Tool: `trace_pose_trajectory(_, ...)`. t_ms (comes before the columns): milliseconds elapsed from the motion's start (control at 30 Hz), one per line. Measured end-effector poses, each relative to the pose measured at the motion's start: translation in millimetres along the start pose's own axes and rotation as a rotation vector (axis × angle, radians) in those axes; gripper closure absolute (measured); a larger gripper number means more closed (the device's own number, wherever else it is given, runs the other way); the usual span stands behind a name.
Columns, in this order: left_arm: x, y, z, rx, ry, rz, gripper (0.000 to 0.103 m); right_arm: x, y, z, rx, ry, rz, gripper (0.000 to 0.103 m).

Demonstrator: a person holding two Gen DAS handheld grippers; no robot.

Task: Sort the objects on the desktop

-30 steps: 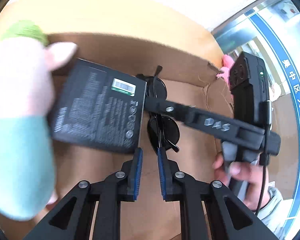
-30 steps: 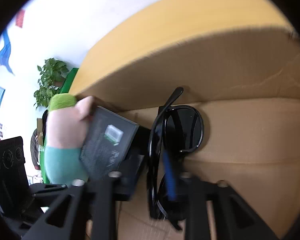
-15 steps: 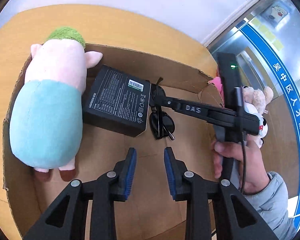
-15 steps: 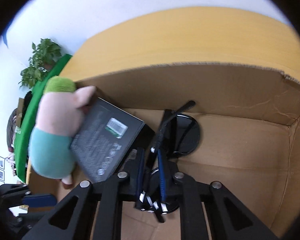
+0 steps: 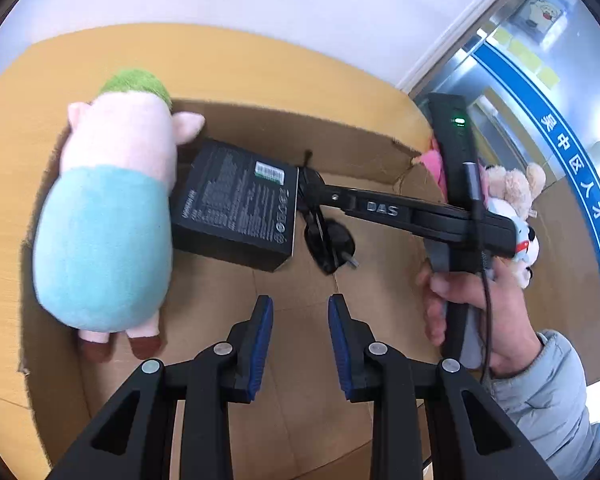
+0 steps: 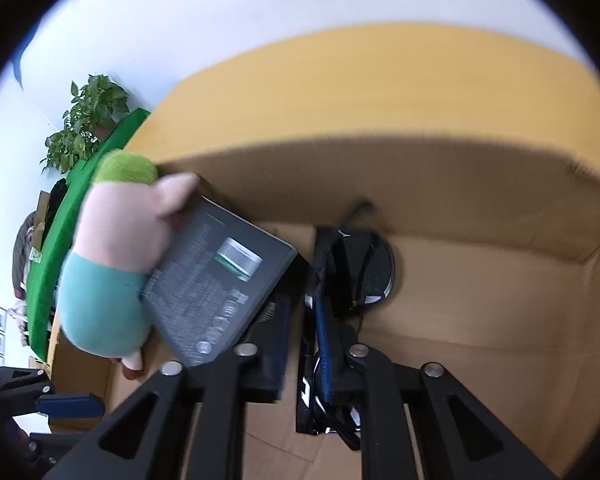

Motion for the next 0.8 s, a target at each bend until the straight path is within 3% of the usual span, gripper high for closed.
trace_pose_trajectory(67,-1,0,-7,0.007,0.021,0.001,0.075,2,-12,-17,0.0,0.036,-0.023,0.054)
trace_pose_trajectory(167,-5,-4,-16,0.036,0.04,0.006,0.072,-4,-34,-37,-0.009,0.076,-0.087,0.046)
trace_pose_trajectory(267,-10,-8,-22,0.049,0.049,0.004,0.071,-25,-57,-32,0.028,0.021,-0.168,0.046)
trace_pose_trajectory(333,-13,-12,-23,0.062,0.046,0.0,0.07,-32,-70,-12,-0.008,-0.036,-0.215,0.046)
trace_pose_trajectory(433,-18,-16,-24,0.055,0.037,0.001,0.07,-40,-58,13,-0.072,-0.097,-0.206,0.047)
trace_pose_trajectory(667,-27,-22,-28,0.067,0.042,0.012,0.07,-22,-23,9,-0.142,-0.021,-0.121,0.048)
trace_pose_trajectory(800,-31,-17,-31,0.095,0.051,0.033,0.07,-24,-14,-11,-0.079,0.022,-0.071,0.047)
Point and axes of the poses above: each gripper's, at about its wrist camera, not at the fingertips, and z roughly the way its jaws point, y to its right, x to its top, the point moved 6 cm from there along z, roughly the way its jaws point, and after that the axes turned 3 degrees about -y, right-handed, at the moved point
